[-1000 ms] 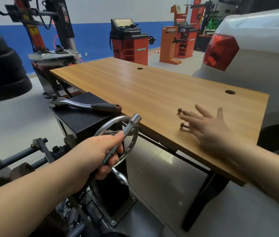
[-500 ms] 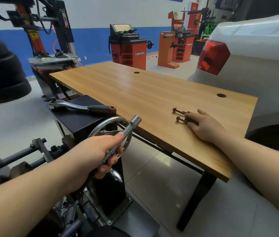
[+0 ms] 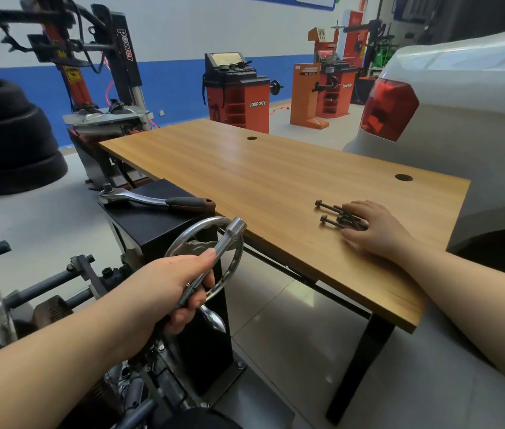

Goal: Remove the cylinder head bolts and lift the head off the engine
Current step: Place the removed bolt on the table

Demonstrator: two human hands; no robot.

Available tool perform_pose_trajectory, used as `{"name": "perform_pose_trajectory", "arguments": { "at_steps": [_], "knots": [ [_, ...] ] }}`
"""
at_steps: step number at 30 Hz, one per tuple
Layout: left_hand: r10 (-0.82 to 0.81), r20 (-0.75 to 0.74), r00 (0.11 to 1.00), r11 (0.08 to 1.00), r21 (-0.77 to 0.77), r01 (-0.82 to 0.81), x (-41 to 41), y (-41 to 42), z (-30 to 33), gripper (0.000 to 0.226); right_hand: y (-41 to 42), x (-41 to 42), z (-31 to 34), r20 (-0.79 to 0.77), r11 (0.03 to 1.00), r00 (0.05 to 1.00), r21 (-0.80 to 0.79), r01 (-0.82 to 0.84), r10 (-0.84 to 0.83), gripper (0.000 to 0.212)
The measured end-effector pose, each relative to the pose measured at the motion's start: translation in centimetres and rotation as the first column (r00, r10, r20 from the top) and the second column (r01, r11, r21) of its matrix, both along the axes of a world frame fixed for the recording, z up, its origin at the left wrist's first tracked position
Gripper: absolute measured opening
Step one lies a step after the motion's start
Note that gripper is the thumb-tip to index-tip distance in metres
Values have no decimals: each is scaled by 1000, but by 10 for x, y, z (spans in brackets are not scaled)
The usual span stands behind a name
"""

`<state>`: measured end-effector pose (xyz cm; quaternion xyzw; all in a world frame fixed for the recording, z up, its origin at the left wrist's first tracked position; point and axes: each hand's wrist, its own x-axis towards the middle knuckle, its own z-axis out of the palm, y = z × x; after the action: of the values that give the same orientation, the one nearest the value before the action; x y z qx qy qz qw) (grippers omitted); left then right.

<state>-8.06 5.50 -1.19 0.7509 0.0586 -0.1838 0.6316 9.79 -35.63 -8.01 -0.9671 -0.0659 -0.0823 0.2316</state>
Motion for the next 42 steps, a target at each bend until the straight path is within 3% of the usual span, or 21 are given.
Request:
{"name": "perform_pose_trajectory", "arguments": {
  "at_steps": [20, 30, 35, 42],
  "knots": [
    [-16, -47, 999, 1000, 6, 16, -3, 2, -4, 57, -1, -8, -13, 91, 997, 996, -78, 23, -16, 72],
    [-5, -41, 999, 1000, 20, 6, -7, 2, -1, 54, -9, -12, -12, 127, 997, 989, 3, 80, -80, 58],
    [-8, -43, 999, 999, 42, 10, -9, 1, -3, 53, -7, -19, -13, 22, 959, 997, -273, -68, 77, 63],
    [-4, -52, 999, 1000, 21, 5, -7, 7, -11, 55, 5, -12, -10, 15, 978, 998, -202, 55, -53, 68]
  ]
}}
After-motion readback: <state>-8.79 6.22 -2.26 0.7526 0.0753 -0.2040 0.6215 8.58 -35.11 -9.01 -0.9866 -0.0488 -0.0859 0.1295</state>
